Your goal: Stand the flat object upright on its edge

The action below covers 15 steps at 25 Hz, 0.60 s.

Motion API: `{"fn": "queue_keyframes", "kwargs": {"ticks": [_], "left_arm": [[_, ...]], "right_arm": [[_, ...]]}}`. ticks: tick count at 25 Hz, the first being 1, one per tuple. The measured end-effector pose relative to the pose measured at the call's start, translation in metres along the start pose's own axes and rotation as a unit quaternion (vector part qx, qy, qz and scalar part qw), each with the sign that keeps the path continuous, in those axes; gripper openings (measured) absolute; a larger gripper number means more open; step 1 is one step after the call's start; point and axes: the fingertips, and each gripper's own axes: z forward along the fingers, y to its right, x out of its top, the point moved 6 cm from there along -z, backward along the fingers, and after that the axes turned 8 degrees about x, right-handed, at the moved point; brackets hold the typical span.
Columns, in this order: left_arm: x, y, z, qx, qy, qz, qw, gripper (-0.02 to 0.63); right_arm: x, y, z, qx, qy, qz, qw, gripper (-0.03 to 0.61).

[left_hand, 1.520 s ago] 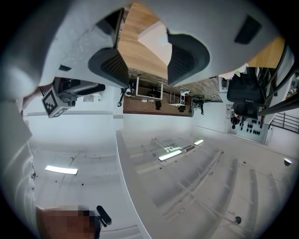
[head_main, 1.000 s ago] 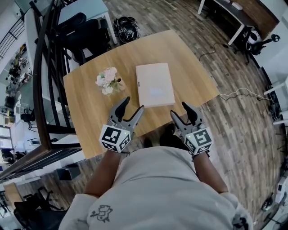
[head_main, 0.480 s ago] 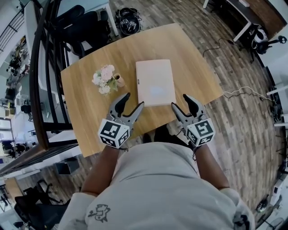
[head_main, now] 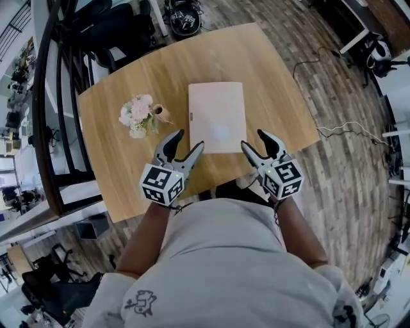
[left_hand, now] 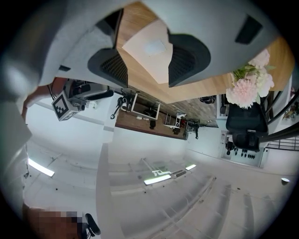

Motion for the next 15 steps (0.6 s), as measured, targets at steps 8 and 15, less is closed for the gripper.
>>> {"fn": "queue_keyframes", "kwargs": {"ticks": [8, 15], "left_arm": [[-0.021, -0.026, 0.042, 0.018, -0.062, -0.032, 0.9974, 0.267], [-0.044, -0.048, 0.079, 0.033, -0.12, -0.052, 0.9909, 0.275]], "right_arm": [[-0.017, 0.044, 0.041, 0.017, -0.054, 0.035, 0.998, 0.276], [-0.041, 0.076, 0.074, 0.031, -0.113, 0.046, 0.992, 0.293]]}}
